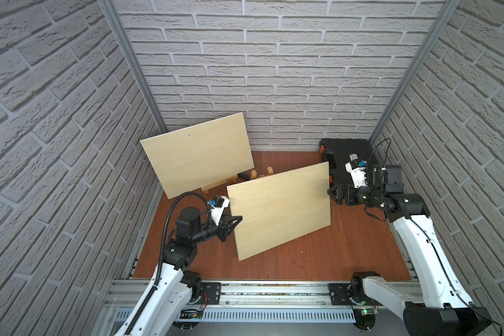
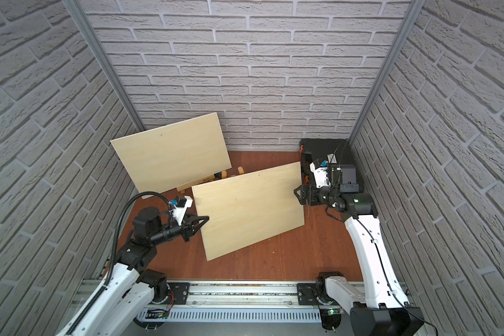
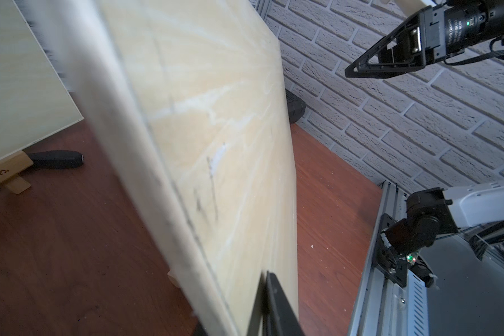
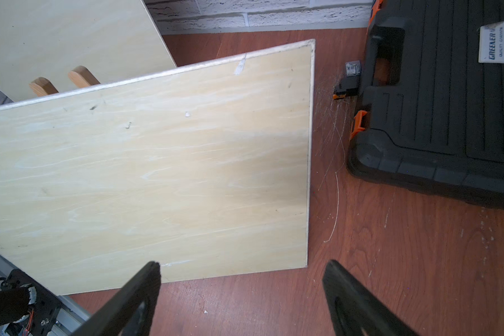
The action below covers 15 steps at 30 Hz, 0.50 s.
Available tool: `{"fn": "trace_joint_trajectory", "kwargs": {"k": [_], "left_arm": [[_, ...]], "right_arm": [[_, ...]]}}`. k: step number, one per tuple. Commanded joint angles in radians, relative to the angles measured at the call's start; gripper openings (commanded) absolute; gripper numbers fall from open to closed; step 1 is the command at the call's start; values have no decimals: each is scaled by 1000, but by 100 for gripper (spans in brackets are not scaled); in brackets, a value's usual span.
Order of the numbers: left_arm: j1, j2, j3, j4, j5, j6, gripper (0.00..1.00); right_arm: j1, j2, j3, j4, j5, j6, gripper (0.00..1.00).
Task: Disassemble the easel
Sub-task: Place the drawing board at the corner of the board.
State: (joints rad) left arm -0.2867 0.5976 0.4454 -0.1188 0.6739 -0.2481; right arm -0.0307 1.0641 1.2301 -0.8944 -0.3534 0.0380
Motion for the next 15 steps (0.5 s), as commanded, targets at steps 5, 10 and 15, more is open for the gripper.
{"fn": "trace_joint_trajectory", "kwargs": {"k": [5,10,15], "left_arm": [[-66,12,-59,308,-87,-71,0],[-136,46,-65,334,-119,-100,0],[-201,92,-74,361,-139,-138,0]], "right_arm": [[-5,-49,27,1,-57,19,90],[-5,-79,-10,36,-108,41,89],[-5,-84,-27,48,-146,46,89]]}}
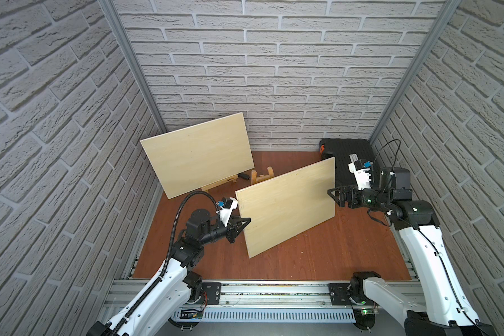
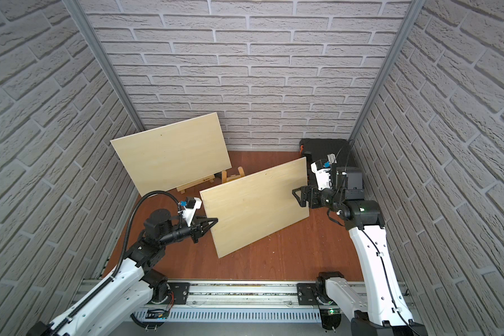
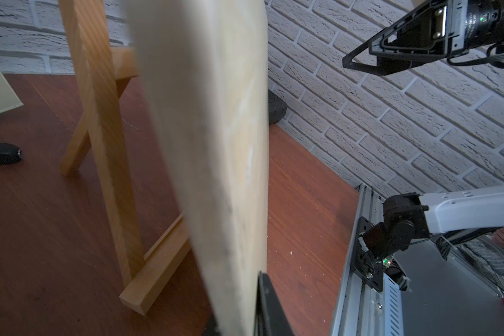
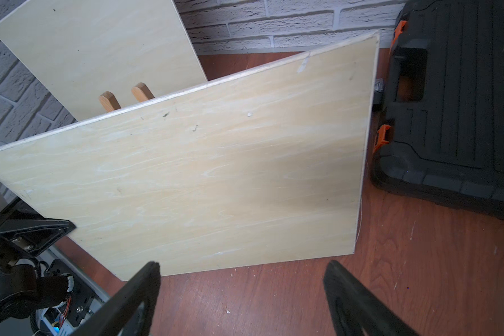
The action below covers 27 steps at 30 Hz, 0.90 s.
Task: Disassemble the easel
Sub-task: Place the drawing board at the corner of the board.
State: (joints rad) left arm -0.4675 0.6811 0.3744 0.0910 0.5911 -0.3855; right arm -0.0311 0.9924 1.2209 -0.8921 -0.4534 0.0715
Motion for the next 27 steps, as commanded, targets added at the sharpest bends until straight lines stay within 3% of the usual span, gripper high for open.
{"fn": "trace_joint_trajectory", "kwargs": {"k": [1,9,14,20,24,27], "left_arm": [[-29,18,-4,162,-55,-12,0],[-57,170,4,274,-29,-60,0],[-59,247,42,319,30,-93,0],[-59,151,67,126,13,-54,0],[-57,82,66,13,6,-53,0],[-58,48,62,-50,-9,-58,0]], "right_arm": [[-4,-11,-21,47,-52,12,90],[-4,14,-35,76,-131,19,90],[-4,8,-34,72,-118,13,91],[-12,27,-48,110,21,28,93],[-41,118,-67,247,13,63,93],[-96,191,-80,365,-62,92,94]]}}
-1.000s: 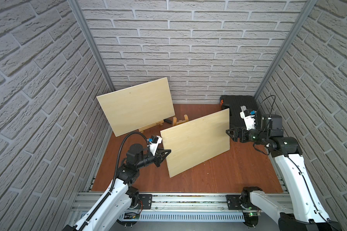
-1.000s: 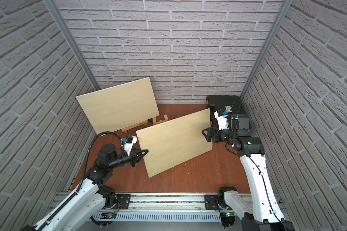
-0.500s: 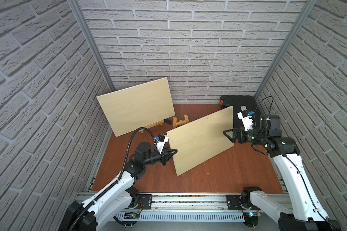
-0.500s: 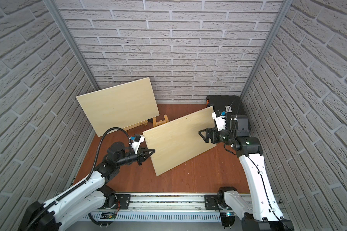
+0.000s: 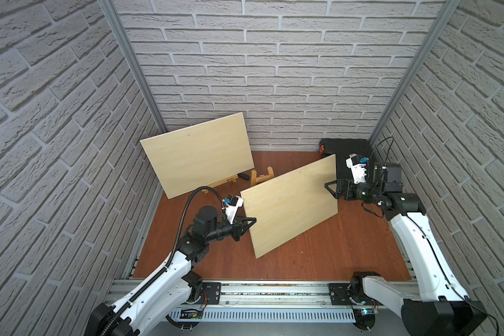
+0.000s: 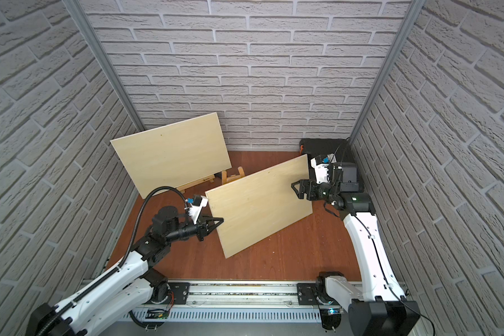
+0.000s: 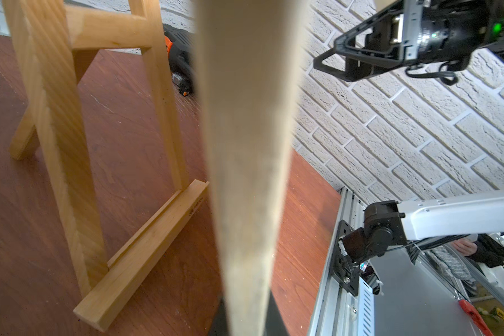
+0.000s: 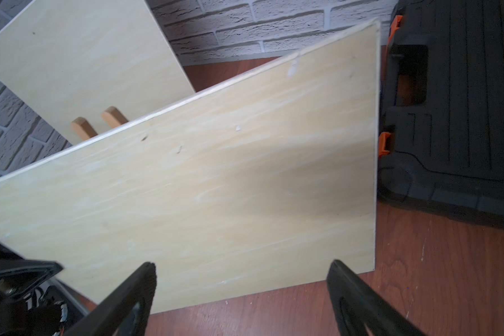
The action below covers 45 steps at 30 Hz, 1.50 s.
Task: Disassemble the easel
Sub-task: Place the drawing board at the corner of the board.
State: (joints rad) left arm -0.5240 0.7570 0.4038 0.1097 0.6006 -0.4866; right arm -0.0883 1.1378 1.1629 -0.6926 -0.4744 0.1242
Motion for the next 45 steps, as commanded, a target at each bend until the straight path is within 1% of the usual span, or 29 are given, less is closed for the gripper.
{"fn": "trace_joint_trajectory", "kwargs": {"k": [1,4,8,10,13,17,19,21,22,24,28,32,35,39,40,43,45], "left_arm": [[0,-28,37,-82,-22,42,0],[9,-62,57,-141,-37,61,0],[25,-48,71,-171,-33,74,0],[36,-39,84,-197,-27,86,0],[50,-39,95,-223,-27,99,0],[83,-39,99,-224,-12,99,0],[96,-39,101,-228,-4,102,0],[107,-39,104,-232,1,104,0],[113,-39,105,-233,5,105,0],[123,-39,109,-241,10,108,0],[132,-39,123,-287,14,128,0],[142,-39,133,-319,22,142,0],[146,-39,132,-319,26,144,0],[152,-39,131,-313,30,143,0],[154,-10,133,-313,33,145,0],[162,-4,136,-319,34,147,0],[165,-3,136,-326,29,150,0]], "right_arm": [[-56,72,-29,210,-84,51,94],[-88,138,-48,309,-168,56,94],[-123,222,-63,433,-304,68,94],[-138,274,-41,439,-374,51,94],[-153,334,-34,450,-433,38,94],[-165,399,-63,539,-547,77,94],[-163,422,-90,617,-618,120,93],[-161,430,-107,656,-656,141,92],[-160,428,-108,642,-648,126,91],[-169,404,-117,578,-557,64,91],[-189,422,-110,566,-493,45,93],[-191,448,-108,627,-441,58,93],[-186,501,-77,657,-481,75,93],[-157,571,-59,698,-612,93,93],[-146,584,-60,712,-644,96,93],[-126,595,-70,737,-707,99,92],[-125,579,-86,754,-729,107,90]]}}
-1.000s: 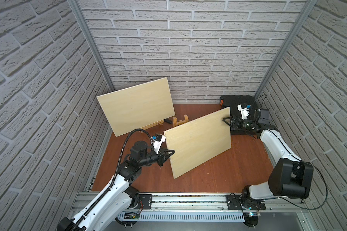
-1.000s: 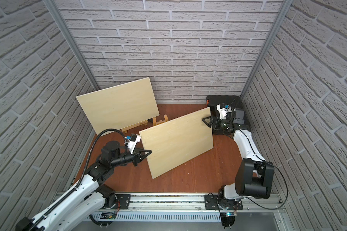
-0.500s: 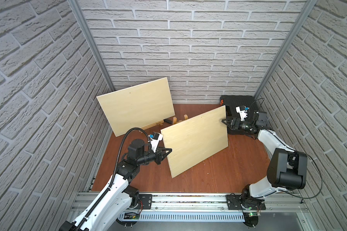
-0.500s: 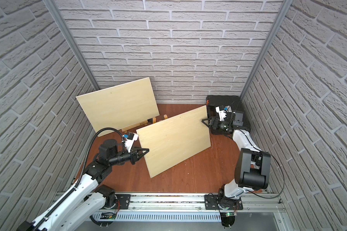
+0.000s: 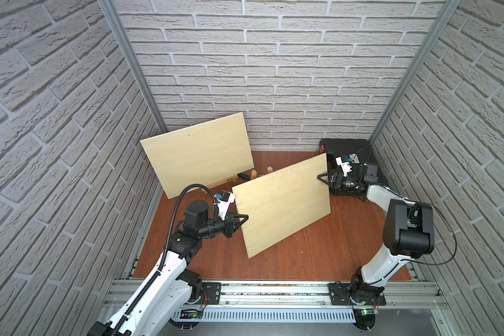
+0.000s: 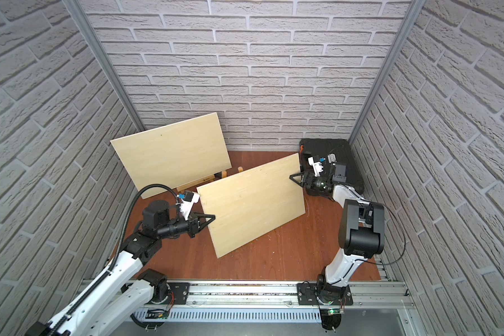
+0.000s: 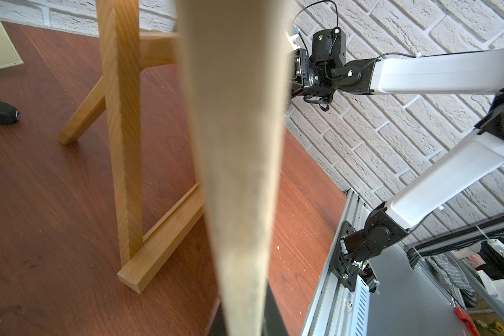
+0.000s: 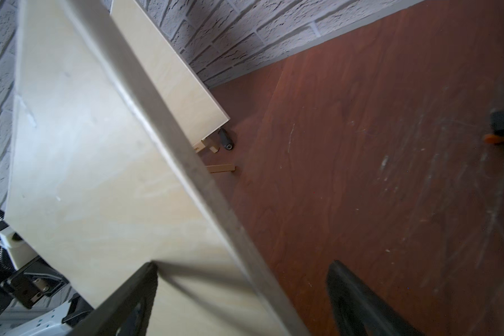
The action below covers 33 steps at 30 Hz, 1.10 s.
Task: Disassemble the easel
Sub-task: Place the drawing board at the corner of the board.
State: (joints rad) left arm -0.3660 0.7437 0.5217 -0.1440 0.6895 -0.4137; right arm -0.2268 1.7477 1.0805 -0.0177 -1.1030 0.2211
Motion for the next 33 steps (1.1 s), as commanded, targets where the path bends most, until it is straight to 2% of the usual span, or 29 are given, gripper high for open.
{"fn": "trace_joint_trajectory", "kwargs": {"k": [1,5,8,11,17,22,28,33], "left_arm": [[9,11,20,-75,-64,78,0],[14,21,23,-82,-77,84,0],[23,36,27,-87,-82,84,0],[31,54,28,-82,-79,85,0],[36,134,35,-61,-40,93,0],[31,201,42,-42,-15,109,0],[-6,285,51,28,-14,94,0],[-84,355,70,71,-68,78,0]], "right_arm": [[12,-43,-5,58,-108,-2,89],[16,-102,-19,-57,-145,-68,84],[16,-161,-33,-227,-121,-159,83],[16,-241,-84,-322,-100,-192,83],[17,-410,-174,-424,-5,-108,82],[15,-549,-200,-641,175,-130,84],[9,-688,-249,-733,330,-69,85],[-2,-731,-182,-843,600,-52,91]]}}
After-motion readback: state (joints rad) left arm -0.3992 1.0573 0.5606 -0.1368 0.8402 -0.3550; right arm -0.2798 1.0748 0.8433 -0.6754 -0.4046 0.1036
